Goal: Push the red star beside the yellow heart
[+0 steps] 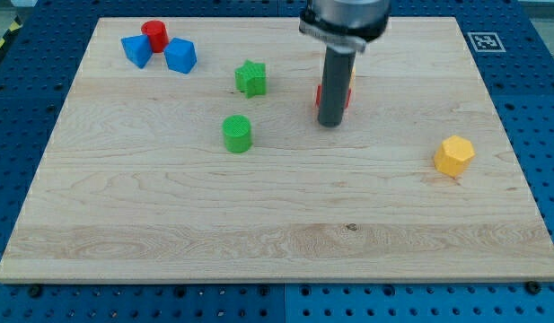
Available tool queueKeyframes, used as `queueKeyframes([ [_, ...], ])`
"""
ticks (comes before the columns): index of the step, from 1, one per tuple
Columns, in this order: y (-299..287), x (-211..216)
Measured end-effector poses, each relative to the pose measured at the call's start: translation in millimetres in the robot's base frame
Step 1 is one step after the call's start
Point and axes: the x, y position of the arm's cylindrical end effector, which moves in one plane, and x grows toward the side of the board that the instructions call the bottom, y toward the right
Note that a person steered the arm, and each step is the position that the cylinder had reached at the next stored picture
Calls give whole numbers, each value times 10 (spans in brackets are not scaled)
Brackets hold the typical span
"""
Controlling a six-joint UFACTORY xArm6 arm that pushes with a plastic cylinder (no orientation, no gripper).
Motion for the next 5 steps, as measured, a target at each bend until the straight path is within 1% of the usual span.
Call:
queueKeyframes([
  [1, 0, -54],
  [3, 267, 32],
  [4, -56, -90],
  [5, -253, -251],
])
